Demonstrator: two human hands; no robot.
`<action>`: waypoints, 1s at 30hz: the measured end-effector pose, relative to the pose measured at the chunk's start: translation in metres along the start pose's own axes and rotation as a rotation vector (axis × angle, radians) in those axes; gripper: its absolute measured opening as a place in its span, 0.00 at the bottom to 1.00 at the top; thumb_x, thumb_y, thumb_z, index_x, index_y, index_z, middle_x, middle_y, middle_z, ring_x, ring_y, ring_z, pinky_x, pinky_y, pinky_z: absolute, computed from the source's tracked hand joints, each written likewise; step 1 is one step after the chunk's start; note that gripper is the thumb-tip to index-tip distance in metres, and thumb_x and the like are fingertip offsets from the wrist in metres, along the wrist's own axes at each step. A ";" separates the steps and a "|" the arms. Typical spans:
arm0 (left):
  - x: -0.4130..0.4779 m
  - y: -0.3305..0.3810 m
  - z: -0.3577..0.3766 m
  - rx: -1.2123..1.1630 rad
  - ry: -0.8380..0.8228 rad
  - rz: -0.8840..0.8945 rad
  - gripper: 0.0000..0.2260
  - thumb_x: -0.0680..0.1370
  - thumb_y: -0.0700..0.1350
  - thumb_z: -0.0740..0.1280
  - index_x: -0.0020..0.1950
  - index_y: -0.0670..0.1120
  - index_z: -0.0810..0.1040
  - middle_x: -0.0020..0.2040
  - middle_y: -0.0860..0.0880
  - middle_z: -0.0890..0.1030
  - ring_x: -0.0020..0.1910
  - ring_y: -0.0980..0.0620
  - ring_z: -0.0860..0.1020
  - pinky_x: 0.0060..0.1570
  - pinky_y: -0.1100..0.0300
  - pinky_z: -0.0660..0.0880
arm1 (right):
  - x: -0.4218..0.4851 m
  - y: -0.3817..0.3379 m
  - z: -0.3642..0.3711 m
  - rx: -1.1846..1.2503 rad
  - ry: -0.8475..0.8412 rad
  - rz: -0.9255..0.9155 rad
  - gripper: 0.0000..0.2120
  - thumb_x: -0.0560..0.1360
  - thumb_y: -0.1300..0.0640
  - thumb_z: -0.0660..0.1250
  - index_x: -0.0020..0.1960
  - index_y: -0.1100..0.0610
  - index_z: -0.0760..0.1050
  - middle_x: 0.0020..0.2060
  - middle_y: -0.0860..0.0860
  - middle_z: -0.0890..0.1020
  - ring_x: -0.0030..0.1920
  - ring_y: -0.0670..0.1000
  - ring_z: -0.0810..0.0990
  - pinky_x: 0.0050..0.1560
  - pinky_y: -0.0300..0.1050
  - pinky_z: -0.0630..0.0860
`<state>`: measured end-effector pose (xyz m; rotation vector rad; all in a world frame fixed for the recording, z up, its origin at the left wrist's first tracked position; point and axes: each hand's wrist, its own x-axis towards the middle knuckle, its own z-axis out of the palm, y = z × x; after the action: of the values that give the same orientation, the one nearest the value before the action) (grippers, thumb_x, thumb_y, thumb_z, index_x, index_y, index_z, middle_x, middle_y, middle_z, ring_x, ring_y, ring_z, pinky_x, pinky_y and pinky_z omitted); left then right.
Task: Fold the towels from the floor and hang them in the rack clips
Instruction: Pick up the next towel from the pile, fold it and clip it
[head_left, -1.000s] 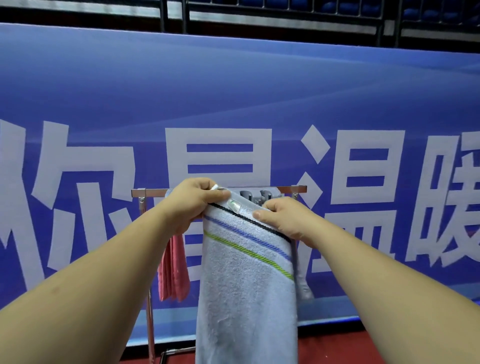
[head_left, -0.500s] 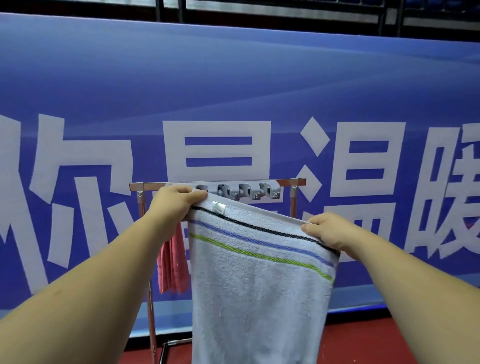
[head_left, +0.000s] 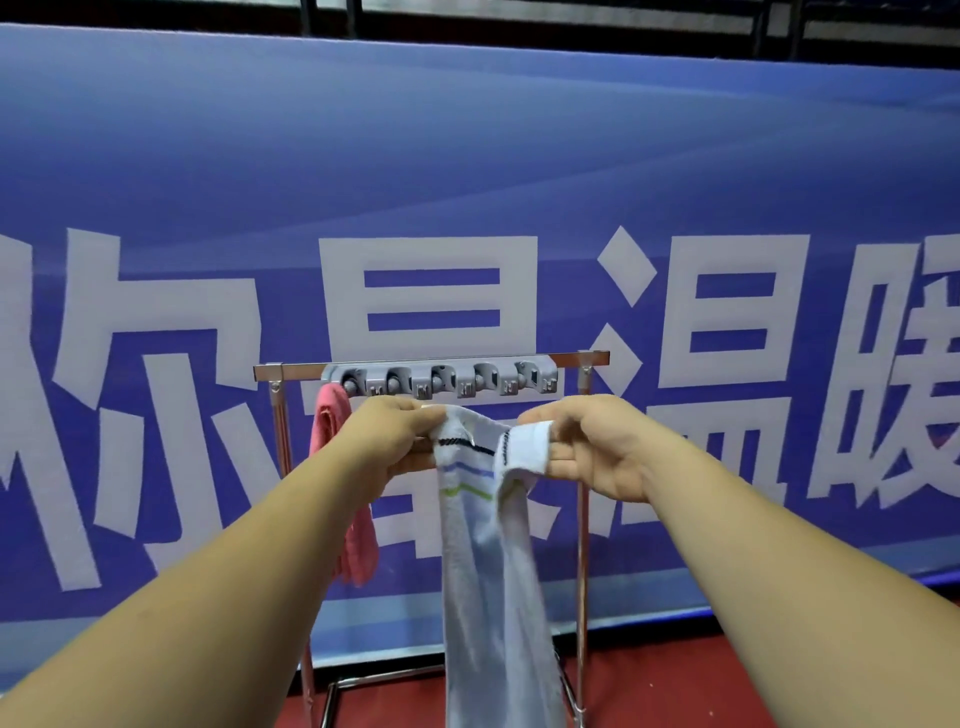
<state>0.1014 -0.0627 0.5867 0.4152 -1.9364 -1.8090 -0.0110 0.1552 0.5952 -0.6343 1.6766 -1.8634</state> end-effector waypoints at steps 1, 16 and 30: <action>0.000 0.000 0.003 -0.006 -0.044 -0.004 0.10 0.85 0.39 0.67 0.59 0.32 0.82 0.46 0.39 0.88 0.41 0.48 0.88 0.42 0.55 0.87 | 0.001 0.001 0.005 -0.016 -0.027 -0.025 0.11 0.79 0.69 0.65 0.56 0.68 0.83 0.54 0.65 0.87 0.51 0.60 0.88 0.54 0.56 0.87; -0.012 0.008 0.022 0.064 -0.447 0.034 0.12 0.86 0.41 0.65 0.65 0.43 0.86 0.60 0.37 0.86 0.57 0.43 0.86 0.64 0.50 0.82 | 0.000 0.010 0.026 -0.468 0.070 -0.172 0.10 0.78 0.56 0.76 0.49 0.62 0.80 0.38 0.60 0.87 0.29 0.50 0.82 0.30 0.42 0.79; -0.013 0.010 0.022 0.168 -0.375 0.030 0.10 0.84 0.40 0.69 0.62 0.40 0.86 0.53 0.36 0.87 0.47 0.47 0.84 0.53 0.54 0.84 | 0.006 0.011 0.024 -0.635 0.146 -0.141 0.21 0.74 0.41 0.77 0.44 0.59 0.80 0.28 0.53 0.81 0.25 0.49 0.74 0.32 0.44 0.71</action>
<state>0.1019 -0.0358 0.5943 0.0998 -2.3433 -1.8108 0.0018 0.1331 0.5868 -0.8955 2.3993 -1.4735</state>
